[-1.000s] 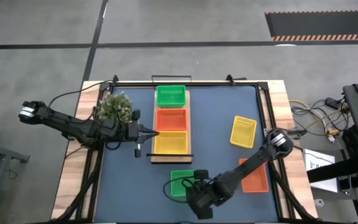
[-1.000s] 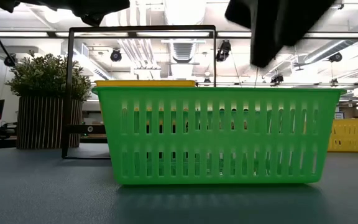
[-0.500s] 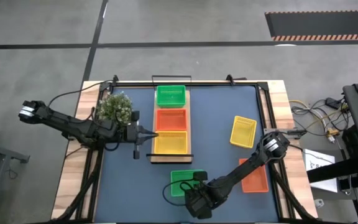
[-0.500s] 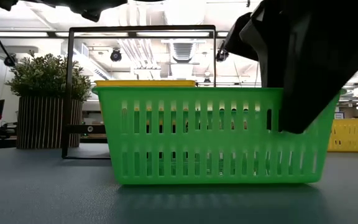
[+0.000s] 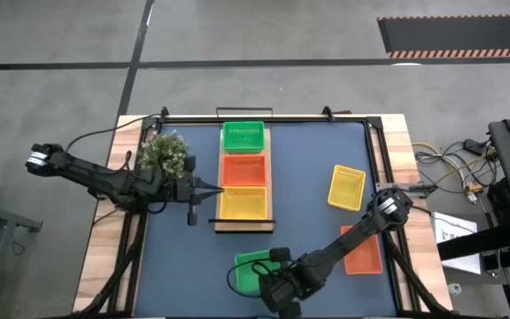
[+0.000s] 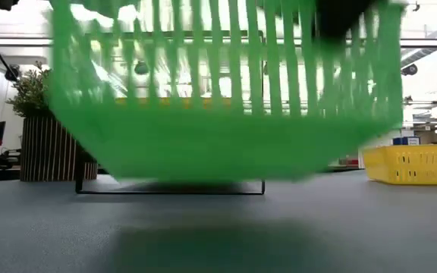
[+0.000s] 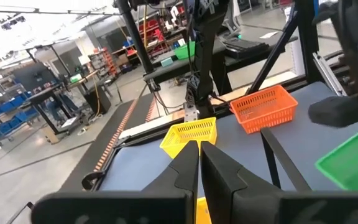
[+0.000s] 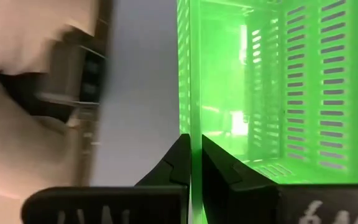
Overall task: Stack baskets on shelf by color
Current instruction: Stack the green bin on the green bin on the shelf
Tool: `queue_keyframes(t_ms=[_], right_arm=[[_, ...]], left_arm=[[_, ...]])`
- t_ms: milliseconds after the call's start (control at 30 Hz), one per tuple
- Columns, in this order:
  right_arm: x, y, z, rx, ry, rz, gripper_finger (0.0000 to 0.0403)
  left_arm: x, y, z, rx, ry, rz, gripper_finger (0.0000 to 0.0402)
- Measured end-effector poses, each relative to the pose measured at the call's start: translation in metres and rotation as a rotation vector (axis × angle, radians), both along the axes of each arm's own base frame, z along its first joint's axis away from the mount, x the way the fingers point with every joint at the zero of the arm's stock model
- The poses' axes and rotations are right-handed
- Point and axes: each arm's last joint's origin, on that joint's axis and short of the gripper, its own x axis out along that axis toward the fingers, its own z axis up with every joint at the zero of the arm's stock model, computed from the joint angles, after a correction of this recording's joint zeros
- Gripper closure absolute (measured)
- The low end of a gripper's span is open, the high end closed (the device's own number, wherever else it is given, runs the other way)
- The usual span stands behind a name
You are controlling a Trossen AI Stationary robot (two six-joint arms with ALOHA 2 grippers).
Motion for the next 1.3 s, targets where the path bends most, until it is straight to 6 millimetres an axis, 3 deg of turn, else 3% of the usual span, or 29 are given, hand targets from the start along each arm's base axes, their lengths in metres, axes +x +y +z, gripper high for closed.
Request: queue_keyframes(t_ms=[300, 467, 833, 1033, 1300], right_arm=[[-0.004, 0.003, 0.079, 0.051, -0.067, 0.131, 0.0394], [-0.014, -0.004, 0.112, 0.027, -0.089, 0.187, 0.0394], [-0.040, -0.048, 0.173, -0.038, -0.246, 0.229, 0.0394], [-0.043, -0.084, 0.195, -0.182, -0.333, 0.115, 0.0394], [-0.019, -0.160, 0.194, -0.291, -0.282, -0.019, 0.0394]], left_arm=[[-0.008, 0.002, 0.004, -0.004, -0.008, 0.000, 0.0400], [-0.009, 0.002, 0.004, -0.005, -0.008, 0.000, 0.0400], [-0.018, 0.004, 0.008, 0.015, -0.008, 0.000, 0.0400], [-0.026, 0.007, 0.014, 0.037, -0.049, 0.000, 0.0400], [-0.035, 0.009, 0.017, 0.039, -0.055, 0.001, 0.0400]])
